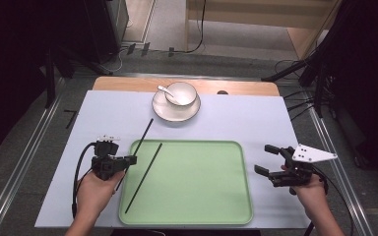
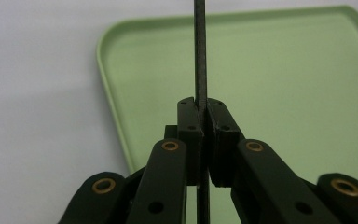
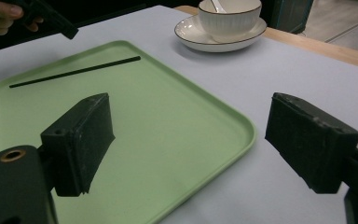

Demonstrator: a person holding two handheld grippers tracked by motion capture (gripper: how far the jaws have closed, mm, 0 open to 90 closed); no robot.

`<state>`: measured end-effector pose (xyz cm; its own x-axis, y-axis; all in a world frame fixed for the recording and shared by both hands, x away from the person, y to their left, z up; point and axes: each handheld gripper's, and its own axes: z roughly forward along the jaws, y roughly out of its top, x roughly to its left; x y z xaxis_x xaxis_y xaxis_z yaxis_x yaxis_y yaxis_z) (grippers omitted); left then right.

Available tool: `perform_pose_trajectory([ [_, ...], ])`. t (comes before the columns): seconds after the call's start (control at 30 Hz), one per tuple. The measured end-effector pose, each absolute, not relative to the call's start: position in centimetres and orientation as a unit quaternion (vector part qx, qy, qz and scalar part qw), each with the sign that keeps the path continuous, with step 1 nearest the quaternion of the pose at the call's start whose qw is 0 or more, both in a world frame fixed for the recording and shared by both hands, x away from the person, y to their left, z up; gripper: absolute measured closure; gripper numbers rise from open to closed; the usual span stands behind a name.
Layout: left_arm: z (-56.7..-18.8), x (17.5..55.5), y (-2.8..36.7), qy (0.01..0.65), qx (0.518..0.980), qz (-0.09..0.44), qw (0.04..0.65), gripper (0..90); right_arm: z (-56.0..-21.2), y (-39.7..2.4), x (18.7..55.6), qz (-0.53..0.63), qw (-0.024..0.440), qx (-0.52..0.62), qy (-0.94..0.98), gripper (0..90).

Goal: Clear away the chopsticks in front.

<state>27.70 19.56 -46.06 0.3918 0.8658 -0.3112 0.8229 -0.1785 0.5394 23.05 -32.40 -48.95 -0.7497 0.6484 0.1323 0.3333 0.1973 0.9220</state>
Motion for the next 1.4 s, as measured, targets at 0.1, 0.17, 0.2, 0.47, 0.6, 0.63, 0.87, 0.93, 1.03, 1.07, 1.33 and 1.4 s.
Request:
perform_pose_trajectory([
  [0.1, -46.5, 27.0, 19.5, 0.549, 0.769, 0.033, 0.326, 85.6, -48.9, -32.4, 23.0, 0.545, 0.144, 0.323, 0.760, 15.4],
  [0.17, -47.0, 26.4, 19.6, 0.553, 0.768, 0.025, 0.322, 85.6, -48.9, -32.3, 23.0, 0.545, 0.145, 0.322, 0.760, 15.3],
  [0.2, -47.4, 26.0, 19.7, 0.557, 0.765, 0.020, 0.322, 85.6, -48.9, -32.3, 23.0, 0.545, 0.144, 0.323, 0.760, 15.3],
  [0.47, -48.9, 25.4, 19.2, 0.576, 0.763, 0.005, 0.292, 85.6, -48.9, -32.2, 23.0, 0.545, 0.143, 0.321, 0.761, 15.3],
  [0.6, -49.3, 25.4, 19.1, 0.579, 0.765, 0.006, 0.282, 85.1, -48.9, -32.3, 23.0, 0.545, 0.145, 0.320, 0.761, 15.3],
  [0.63, -49.4, 25.4, 19.0, 0.580, 0.765, 0.005, 0.279, 85.1, -48.9, -32.3, 23.0, 0.546, 0.145, 0.320, 0.760, 15.3],
  [0.87, -50.0, 25.7, 18.6, 0.576, 0.773, 0.002, 0.267, 82.0, -48.9, -32.2, 23.1, 0.545, 0.145, 0.319, 0.761, 15.3],
  [0.93, -50.0, 25.8, 18.7, 0.572, 0.774, 0.001, 0.271, 80.5, -48.9, -32.2, 23.0, 0.545, 0.144, 0.320, 0.761, 15.3],
  [1.03, -49.8, 25.9, 19.1, 0.567, 0.775, -0.001, 0.280, 76.5, -48.9, -32.3, 23.0, 0.545, 0.144, 0.321, 0.761, 15.3],
  [1.07, -49.6, 26.0, 19.2, 0.564, 0.775, -0.003, 0.287, 74.8, -48.9, -32.3, 23.0, 0.545, 0.144, 0.322, 0.761, 15.3],
  [1.33, -48.6, 26.9, 20.3, 0.518, 0.795, 0.001, 0.315, 48.2, -48.9, -32.4, 22.8, 0.544, 0.143, 0.322, 0.762, 15.3],
  [1.4, -47.7, 27.1, 20.7, 0.488, 0.807, 0.023, 0.332, 43.1, -49.0, -32.4, 22.8, 0.544, 0.143, 0.323, 0.761, 15.3],
])
